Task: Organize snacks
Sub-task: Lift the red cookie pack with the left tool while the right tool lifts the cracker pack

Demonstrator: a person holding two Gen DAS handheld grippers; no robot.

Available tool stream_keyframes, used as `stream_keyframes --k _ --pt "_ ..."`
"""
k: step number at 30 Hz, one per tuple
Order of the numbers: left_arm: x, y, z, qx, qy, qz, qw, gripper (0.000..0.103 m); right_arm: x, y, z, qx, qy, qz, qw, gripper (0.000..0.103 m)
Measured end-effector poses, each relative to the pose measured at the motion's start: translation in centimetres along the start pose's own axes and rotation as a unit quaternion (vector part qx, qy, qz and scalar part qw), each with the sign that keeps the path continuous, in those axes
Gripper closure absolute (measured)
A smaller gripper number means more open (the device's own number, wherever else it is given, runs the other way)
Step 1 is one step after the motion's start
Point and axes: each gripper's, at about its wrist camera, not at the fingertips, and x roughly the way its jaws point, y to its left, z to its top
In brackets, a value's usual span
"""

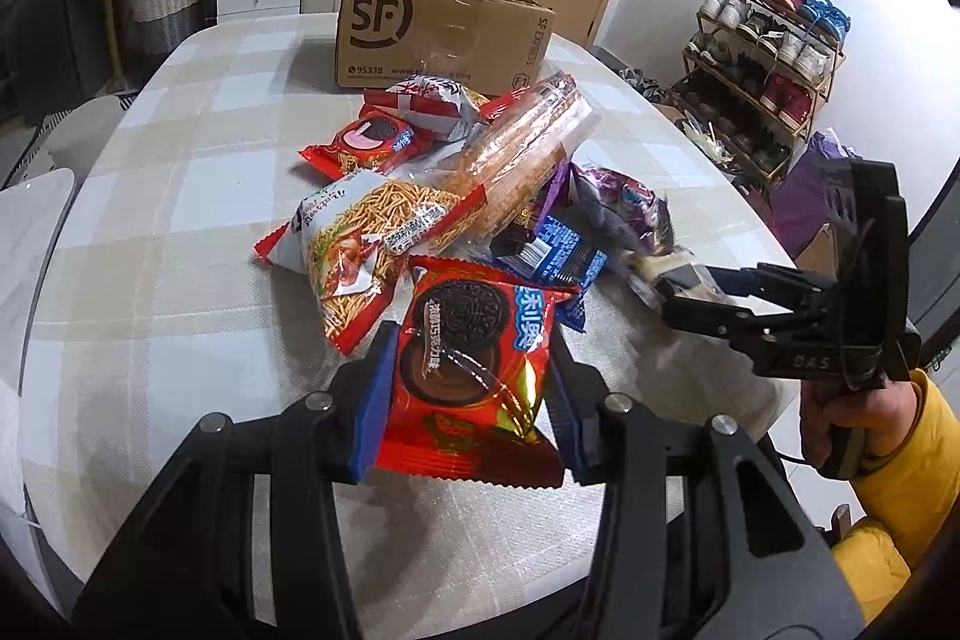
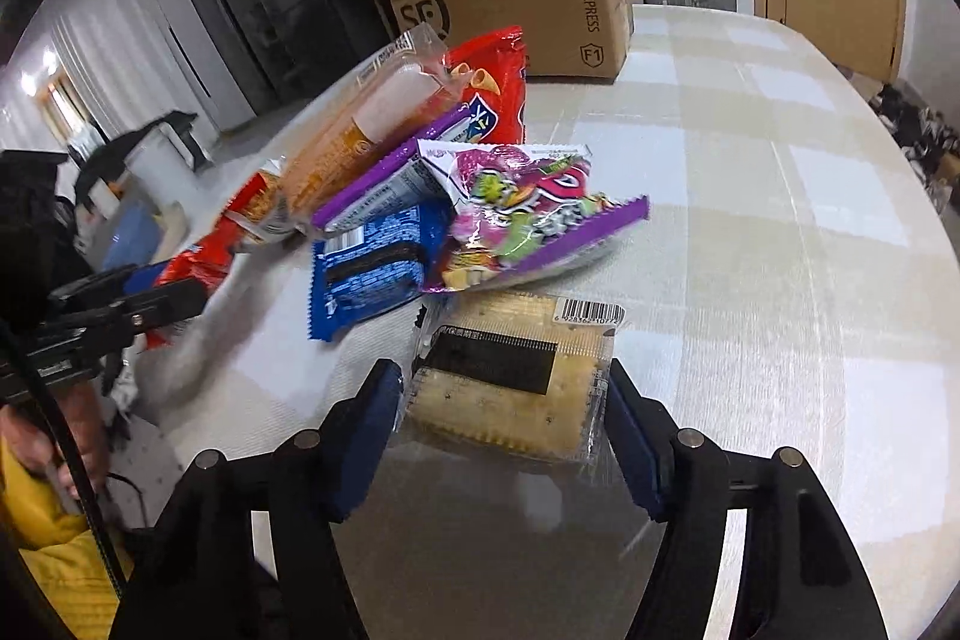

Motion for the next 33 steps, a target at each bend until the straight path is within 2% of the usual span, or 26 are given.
stream_keyframes --k 9,14,19,27,33 --pt "-1.1 0.0 0.2 -0.005 -0.01 -0.005 0.9999 0.061 -3.0 -0.6 -0.3 0.05 -0.04 0.076 0.995 0.036" --pt "-2.6 0.1 0.6 -0.01 -0.024 -0.009 0.9996 0.061 -5.7 0.4 0.4 0.055 -0.075 0.116 0.989 0.036" --pt "-4.2 0.3 1.6 -0.016 -0.037 -0.014 0.9991 0.061 -7.1 1.0 1.6 0.061 -0.092 0.151 0.982 0.036" --pt "-7.2 0.8 6.2 -0.02 -0.066 -0.028 0.9972 0.061 -8.4 0.7 6.2 0.067 -0.123 0.197 0.97 0.036" --pt "-8.7 0.9 12.6 -0.003 -0.096 -0.017 0.9952 0.061 -9.4 0.4 12.1 0.052 -0.15 0.209 0.965 0.036"
